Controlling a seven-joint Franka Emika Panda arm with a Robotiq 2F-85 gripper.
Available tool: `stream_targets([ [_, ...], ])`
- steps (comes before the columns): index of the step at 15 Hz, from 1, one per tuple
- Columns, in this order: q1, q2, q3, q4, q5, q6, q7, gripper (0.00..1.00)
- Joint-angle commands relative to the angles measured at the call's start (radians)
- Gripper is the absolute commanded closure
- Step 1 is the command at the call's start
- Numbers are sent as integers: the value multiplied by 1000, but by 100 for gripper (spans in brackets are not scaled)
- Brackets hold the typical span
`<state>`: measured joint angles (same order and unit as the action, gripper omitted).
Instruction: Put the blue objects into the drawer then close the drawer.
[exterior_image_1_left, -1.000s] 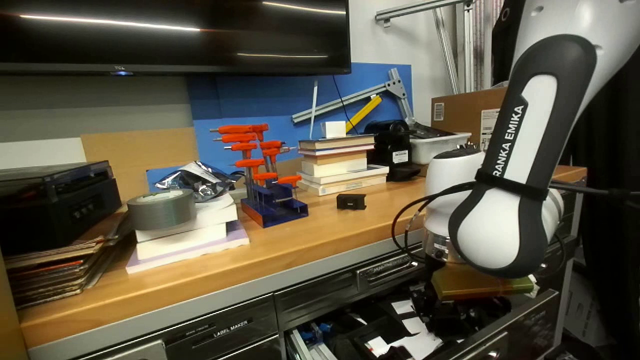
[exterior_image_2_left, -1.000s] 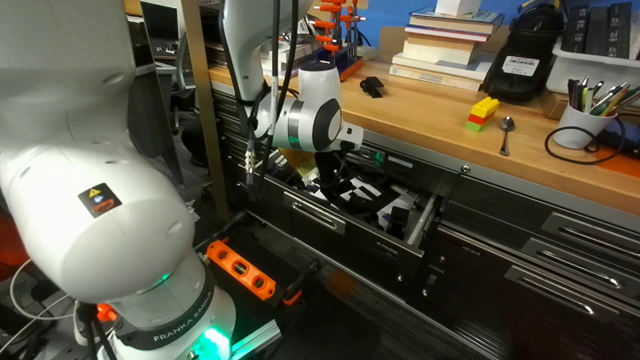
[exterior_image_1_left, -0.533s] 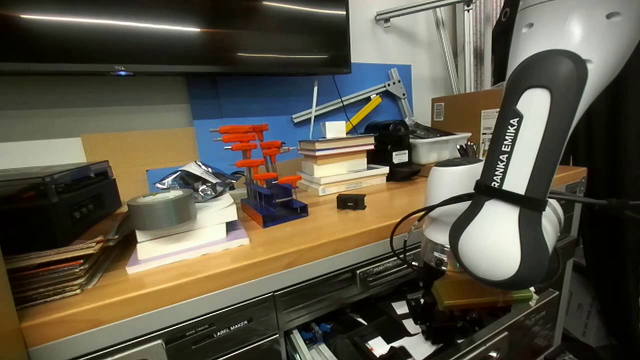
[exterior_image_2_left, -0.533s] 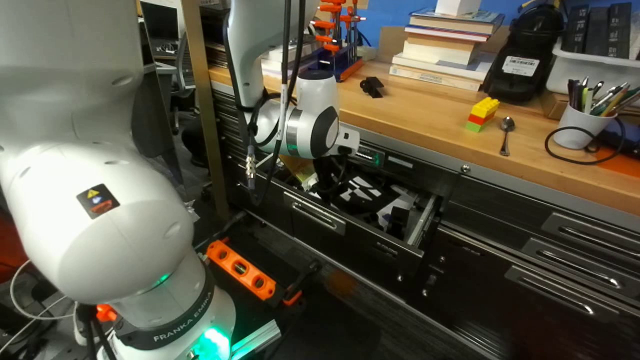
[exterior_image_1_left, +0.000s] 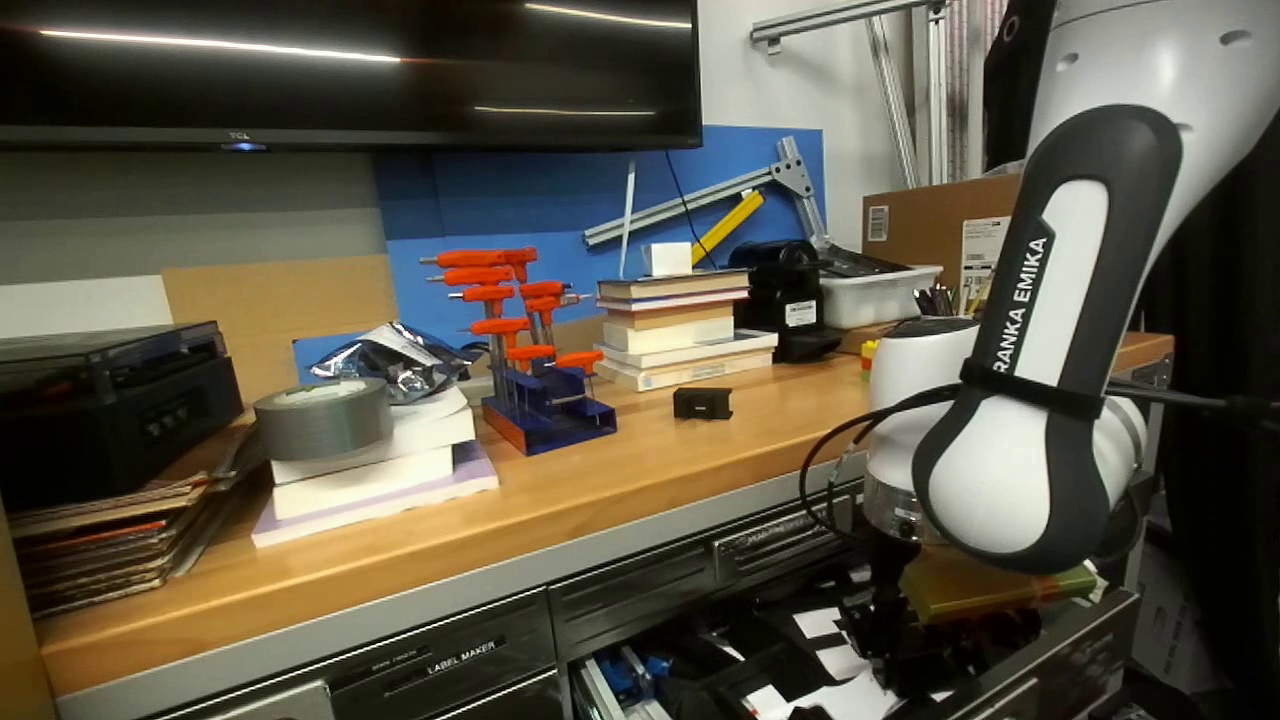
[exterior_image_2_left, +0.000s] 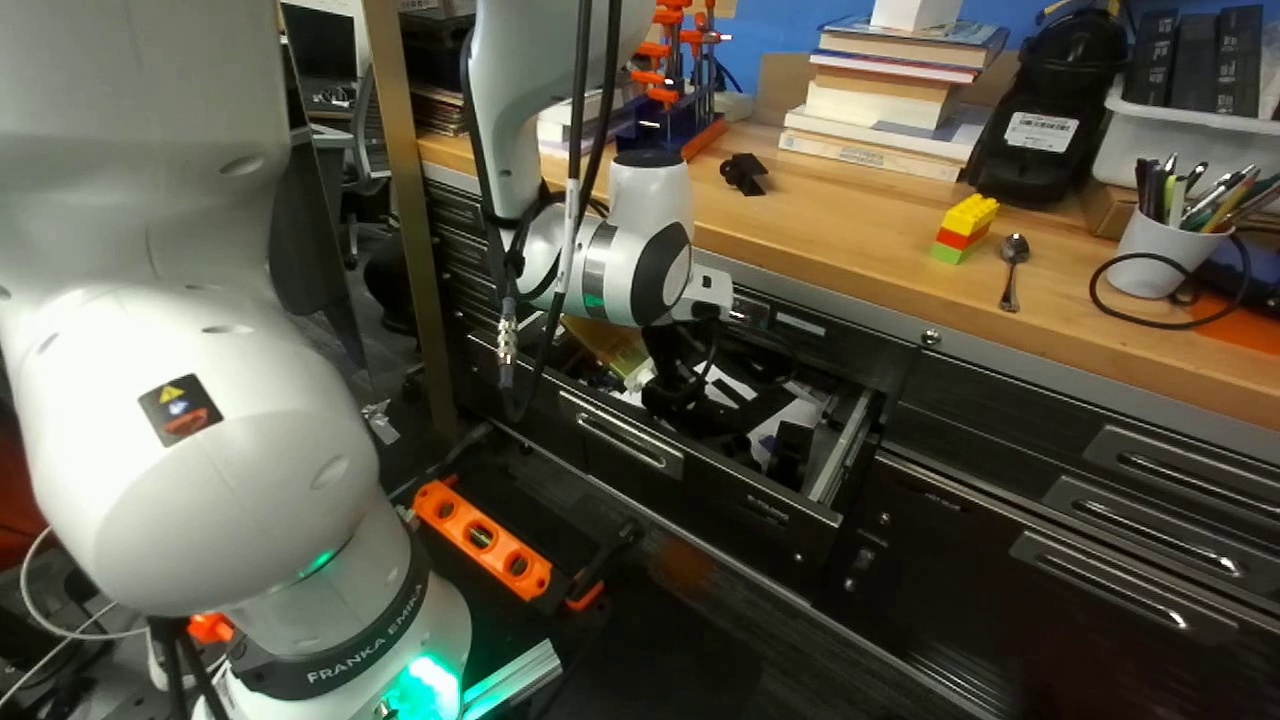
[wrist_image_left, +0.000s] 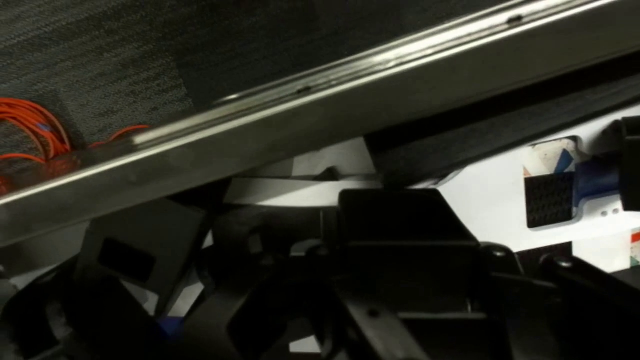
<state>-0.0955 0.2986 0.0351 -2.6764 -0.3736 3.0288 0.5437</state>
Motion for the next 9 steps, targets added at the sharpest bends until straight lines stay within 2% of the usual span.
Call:
stream_targets([
  [1, -42, 17, 12, 6, -3, -46, -68, 72],
  [2, 40, 16, -51, -1, 120, -47, -171, 72],
  [5, 68, 25, -82, 4, 191, -72, -252, 72],
  [6, 77, 23, -88, 5, 213, -87, -271, 25],
  [8, 99, 20, -103, 6, 236, -101, -292, 21],
  [9, 90, 9, -89, 2, 258, -103, -314, 12],
])
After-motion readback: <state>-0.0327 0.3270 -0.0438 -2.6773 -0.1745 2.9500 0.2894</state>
